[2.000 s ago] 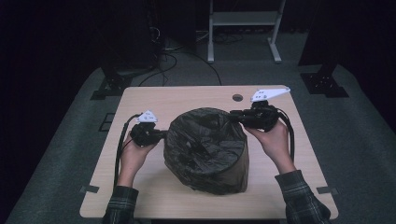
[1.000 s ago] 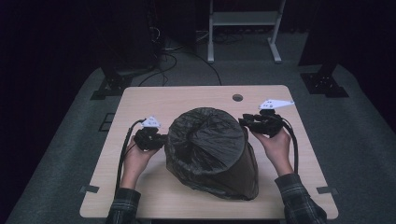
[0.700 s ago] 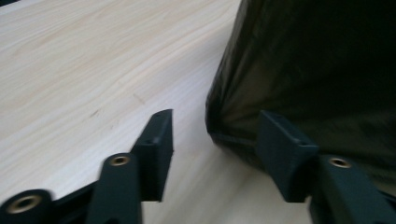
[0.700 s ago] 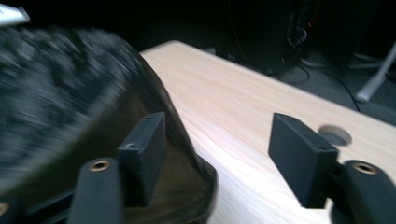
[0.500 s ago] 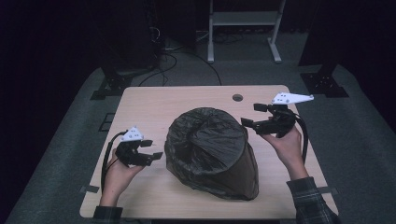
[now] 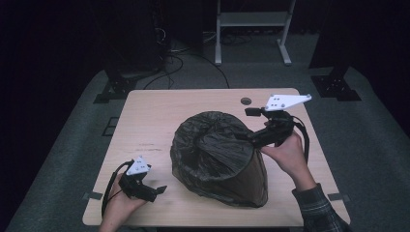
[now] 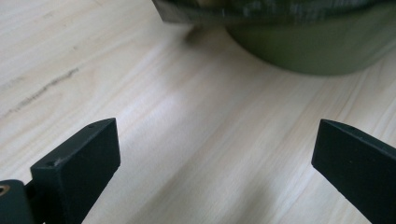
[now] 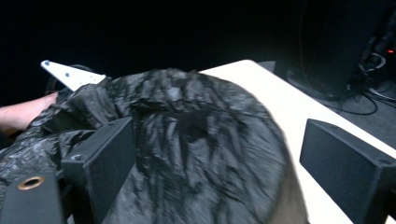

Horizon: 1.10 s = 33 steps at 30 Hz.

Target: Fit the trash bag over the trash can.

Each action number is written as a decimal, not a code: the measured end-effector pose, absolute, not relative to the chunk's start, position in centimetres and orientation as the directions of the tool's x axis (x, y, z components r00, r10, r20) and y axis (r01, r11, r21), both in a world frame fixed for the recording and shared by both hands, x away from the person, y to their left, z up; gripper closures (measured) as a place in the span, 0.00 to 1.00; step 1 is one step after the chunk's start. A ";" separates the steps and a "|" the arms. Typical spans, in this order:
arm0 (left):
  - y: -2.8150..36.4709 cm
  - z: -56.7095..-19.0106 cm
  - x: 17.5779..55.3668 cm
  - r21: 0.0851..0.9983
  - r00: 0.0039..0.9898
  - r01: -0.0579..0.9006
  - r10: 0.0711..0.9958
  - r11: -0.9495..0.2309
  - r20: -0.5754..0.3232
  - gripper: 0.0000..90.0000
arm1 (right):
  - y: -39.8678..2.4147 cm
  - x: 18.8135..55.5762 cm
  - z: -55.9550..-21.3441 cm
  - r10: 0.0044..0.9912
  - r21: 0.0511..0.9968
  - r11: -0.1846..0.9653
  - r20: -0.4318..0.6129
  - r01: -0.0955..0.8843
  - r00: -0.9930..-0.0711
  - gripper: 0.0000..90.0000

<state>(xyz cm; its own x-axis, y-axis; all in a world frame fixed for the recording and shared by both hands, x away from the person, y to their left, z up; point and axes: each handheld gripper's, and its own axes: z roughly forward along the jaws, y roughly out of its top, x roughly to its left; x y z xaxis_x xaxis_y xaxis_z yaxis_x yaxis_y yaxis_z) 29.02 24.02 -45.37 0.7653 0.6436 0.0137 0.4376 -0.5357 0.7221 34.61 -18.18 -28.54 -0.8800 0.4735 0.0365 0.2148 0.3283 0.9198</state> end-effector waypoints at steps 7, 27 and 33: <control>24.0 -46.6 29.3 0.697 0.769 0.448 0.639 -0.560 0.019 0.00 | -14.4 34.6 -29.5 0.406 0.856 0.477 -0.013 0.200 -0.914 0.11; 23.3 -47.7 29.7 0.664 0.791 0.442 0.612 -0.603 0.029 0.00 | -8.9 35.3 -31.9 0.276 0.549 0.798 0.036 0.250 -0.961 0.12; 23.5 -47.9 29.7 0.675 0.791 0.444 0.612 -0.589 0.014 0.00 | -9.5 35.1 -31.1 0.295 0.622 0.747 0.007 0.235 -0.955 0.12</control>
<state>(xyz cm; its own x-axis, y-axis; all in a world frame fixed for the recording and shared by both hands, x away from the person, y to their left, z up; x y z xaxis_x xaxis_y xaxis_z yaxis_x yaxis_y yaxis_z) 29.74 23.51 -47.90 0.7909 0.6118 0.0138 0.4439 -0.5889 0.6754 35.11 -9.48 -31.11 -0.9555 0.2950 0.0067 0.2350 0.7468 0.6221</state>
